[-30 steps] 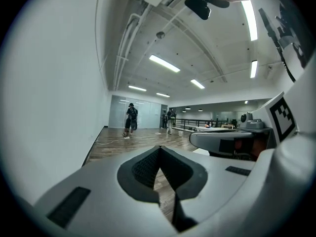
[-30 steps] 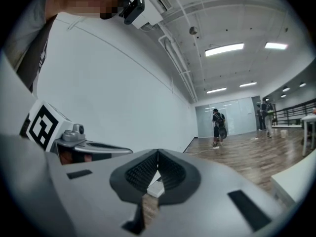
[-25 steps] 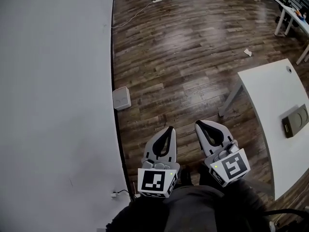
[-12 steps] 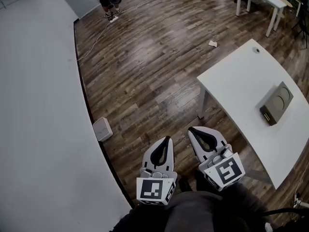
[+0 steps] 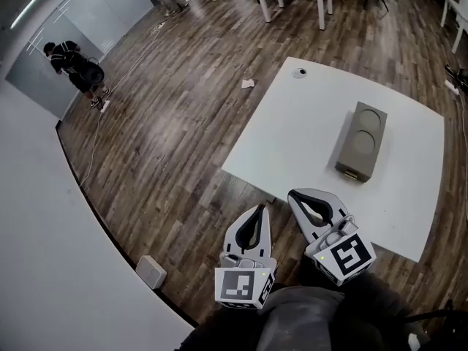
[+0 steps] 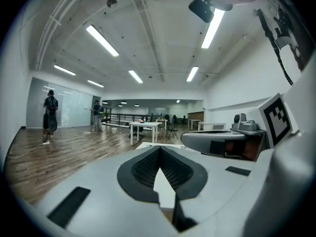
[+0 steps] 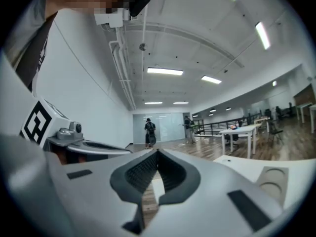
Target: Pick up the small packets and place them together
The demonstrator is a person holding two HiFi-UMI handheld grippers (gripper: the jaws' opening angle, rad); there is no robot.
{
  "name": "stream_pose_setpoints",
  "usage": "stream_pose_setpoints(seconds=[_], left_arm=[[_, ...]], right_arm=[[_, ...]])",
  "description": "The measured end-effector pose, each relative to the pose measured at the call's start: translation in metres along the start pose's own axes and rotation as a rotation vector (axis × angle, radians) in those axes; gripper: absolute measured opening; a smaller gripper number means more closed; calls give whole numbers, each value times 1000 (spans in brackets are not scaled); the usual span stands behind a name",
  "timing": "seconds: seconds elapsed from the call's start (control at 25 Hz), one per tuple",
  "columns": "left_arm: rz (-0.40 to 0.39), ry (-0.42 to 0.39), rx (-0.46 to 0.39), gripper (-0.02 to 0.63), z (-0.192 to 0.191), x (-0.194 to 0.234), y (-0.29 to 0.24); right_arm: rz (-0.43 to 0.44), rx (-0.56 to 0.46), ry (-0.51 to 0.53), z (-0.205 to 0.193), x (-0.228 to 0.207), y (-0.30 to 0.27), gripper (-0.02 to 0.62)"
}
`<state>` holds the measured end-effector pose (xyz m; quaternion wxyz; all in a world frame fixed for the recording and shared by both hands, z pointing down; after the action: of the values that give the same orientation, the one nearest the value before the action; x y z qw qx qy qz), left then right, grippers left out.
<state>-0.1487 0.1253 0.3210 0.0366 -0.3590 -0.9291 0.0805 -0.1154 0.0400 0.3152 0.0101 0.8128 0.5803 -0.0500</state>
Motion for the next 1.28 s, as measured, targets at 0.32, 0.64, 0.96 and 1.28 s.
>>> stream_pose_setpoints(seconds=[0.32, 0.64, 0.96, 1.28], left_arm=[[-330, -34, -25, 3, 27, -90, -71], [-668, -83, -37, 3, 37, -127, -109], [-874, -109, -33, 3, 38, -132, -133], [-1016, -122, -30, 3, 38, -137, -136]], right_arm=[[-316, -23, 28, 18, -78, 73, 5], [-652, -37, 27, 22, -101, 100, 6], [-844, -33, 15, 16, -105, 91, 5], [-980, -26, 18, 17, -98, 93, 5]])
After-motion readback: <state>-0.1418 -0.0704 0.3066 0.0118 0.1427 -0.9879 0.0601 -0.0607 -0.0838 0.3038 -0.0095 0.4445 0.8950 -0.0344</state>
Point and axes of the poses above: the fingertips, and each gripper's own axes: y backward along the fingers, x to its left, z out of its top, the point moved 3 cm from there along y, backward along the fingers, and after that the axes turned 8 degrees about z, right-handed, at the moved point
